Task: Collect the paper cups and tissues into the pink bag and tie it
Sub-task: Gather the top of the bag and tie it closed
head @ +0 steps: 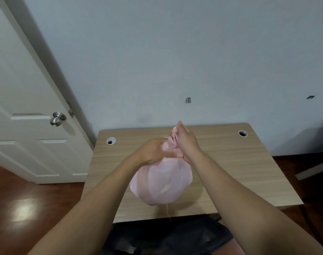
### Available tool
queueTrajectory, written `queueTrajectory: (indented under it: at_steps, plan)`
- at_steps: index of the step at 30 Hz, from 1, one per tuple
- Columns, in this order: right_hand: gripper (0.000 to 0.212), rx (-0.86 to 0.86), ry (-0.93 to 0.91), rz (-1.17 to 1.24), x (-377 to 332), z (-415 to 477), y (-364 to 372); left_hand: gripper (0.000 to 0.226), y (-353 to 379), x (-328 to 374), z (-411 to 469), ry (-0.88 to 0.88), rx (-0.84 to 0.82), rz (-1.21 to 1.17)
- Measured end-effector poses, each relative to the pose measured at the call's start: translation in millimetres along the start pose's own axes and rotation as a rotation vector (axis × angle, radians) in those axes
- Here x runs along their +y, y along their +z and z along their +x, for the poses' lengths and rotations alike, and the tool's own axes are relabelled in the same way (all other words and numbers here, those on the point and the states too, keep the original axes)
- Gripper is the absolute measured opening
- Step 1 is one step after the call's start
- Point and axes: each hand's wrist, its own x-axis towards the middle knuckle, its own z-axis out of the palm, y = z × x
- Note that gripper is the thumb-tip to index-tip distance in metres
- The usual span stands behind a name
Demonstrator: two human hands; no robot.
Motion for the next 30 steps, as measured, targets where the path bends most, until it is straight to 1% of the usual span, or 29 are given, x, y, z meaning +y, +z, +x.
queueTrajectory:
  at_steps: [3, 5, 8, 9, 11, 13, 15, 16, 18, 19, 20, 21, 22, 23, 25, 26, 28, 29, 30]
  plan:
    - [0.061, -0.041, -0.125, -0.103, -1, -5, 2, 0.027, 8, -6, 5, -0.058, 0.030, 0.096]
    - [0.061, -0.062, -0.146, -0.155, -2, -8, -2, 0.037, 12, -14, 9, -0.095, 0.068, 0.132]
    - [0.056, -0.044, -0.174, -0.213, -3, -7, -11, 0.057, 15, -23, 11, -0.108, 0.108, 0.070]
    - [0.057, -0.031, -0.189, -0.235, -4, -8, -13, 0.060, 14, -24, 10, -0.101, 0.112, 0.046]
    - [0.072, -0.017, -0.213, -0.287, -6, -11, -20, 0.061, 13, -26, 8, -0.092, 0.118, 0.005]
    - [0.080, -0.079, -0.217, -0.327, -5, -17, -28, 0.057, 9, -27, 6, -0.092, 0.129, -0.049]
    - [0.076, -0.245, -0.182, -0.361, -2, -24, -31, 0.044, 5, -24, 2, -0.073, 0.125, -0.096]
    - [0.074, -0.304, -0.171, -0.415, 1, -27, -30, 0.037, 3, -21, 0, -0.053, 0.118, -0.101]
    - [0.072, -0.304, -0.189, -0.546, 9, -29, -26, 0.026, 3, -15, -3, -0.023, 0.094, -0.081]
    - [0.069, -0.286, -0.207, -0.567, 11, -28, -23, 0.024, 4, -13, -4, -0.015, 0.069, -0.077]
    - [0.062, -0.275, -0.219, -0.550, 13, -28, -20, 0.026, 5, -13, -5, -0.002, 0.043, -0.083]
    - [0.053, -0.270, -0.220, -0.502, 13, -29, -16, 0.035, 7, -14, -5, 0.013, 0.029, -0.102]
    - [0.049, -0.252, -0.210, -0.441, 12, -30, -13, 0.045, 7, -15, -5, 0.015, 0.030, -0.132]
    - [0.049, -0.203, -0.190, -0.378, 11, -29, -11, 0.052, 7, -16, -7, -0.006, 0.046, -0.174]
    - [0.052, -0.052, -0.130, -0.209, 8, -24, -8, 0.055, 3, -20, -10, -0.077, 0.104, -0.289]
    - [0.052, 0.014, -0.093, -0.106, 7, -20, -9, 0.056, 0, -23, -11, -0.107, 0.149, -0.375]
    - [0.045, 0.098, -0.024, 0.134, 1, -15, -11, 0.049, -7, -32, -12, -0.146, 0.267, -0.625]
    - [0.042, 0.110, 0.005, 0.248, -1, -15, -12, 0.047, -11, -36, -11, -0.155, 0.315, -0.783]
    - [0.041, 0.106, 0.023, 0.292, -3, -15, -15, 0.049, -13, -39, -11, -0.158, 0.351, -0.947]
